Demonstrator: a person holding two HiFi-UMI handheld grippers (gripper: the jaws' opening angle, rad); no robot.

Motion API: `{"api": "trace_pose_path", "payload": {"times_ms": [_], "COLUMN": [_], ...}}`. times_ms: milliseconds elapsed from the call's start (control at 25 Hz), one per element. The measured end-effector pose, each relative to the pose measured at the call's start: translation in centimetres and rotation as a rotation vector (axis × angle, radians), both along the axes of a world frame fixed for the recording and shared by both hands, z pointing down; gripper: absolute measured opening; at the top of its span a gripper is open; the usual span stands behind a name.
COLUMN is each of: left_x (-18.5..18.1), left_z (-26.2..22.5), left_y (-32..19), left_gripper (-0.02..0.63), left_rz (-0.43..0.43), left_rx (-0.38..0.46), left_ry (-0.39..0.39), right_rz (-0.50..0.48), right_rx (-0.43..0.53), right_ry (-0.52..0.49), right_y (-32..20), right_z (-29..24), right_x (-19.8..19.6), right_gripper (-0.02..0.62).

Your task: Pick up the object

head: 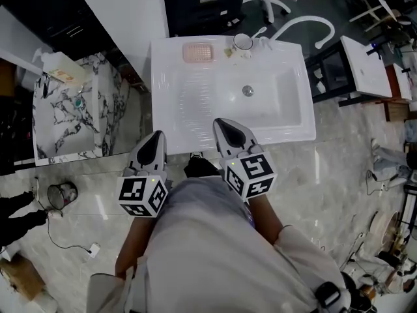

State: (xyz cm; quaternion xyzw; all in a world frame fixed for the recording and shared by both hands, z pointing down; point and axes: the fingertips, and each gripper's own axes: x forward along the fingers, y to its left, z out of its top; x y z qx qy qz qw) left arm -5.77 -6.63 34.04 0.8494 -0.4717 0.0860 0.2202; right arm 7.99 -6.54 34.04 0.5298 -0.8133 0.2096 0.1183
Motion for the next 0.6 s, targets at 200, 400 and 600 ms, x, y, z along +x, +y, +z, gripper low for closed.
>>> {"api": "trace_pose_path", "payload": {"times_ms": [200,400,600], "left_x": [2.1,4.0,4.6], "left_z": [-0.1,0.3,0.9], "left_y": [-2.2,-3.3,-3.1], "left_gripper": [0.003,0.003,0.003], "left_rz": [-0.021,-0.037,-0.057], "left_rx": [0.006,0.01,-0.015], "left_ry": [-0.009,-0.018,-0.007], "right_rz": [-0.027,-0.063,-0.098], "right_rx": [0.008,0.01,0.006], "right_ry": [0.0,0.018,0.055], "right_y": [-2.6,-4.4,-5.0], "right_z": [0.3,1.2,2.1], "right_x": [2.0,3.7,4.1], "right_gripper": [0.011,0.011,0.011]}}
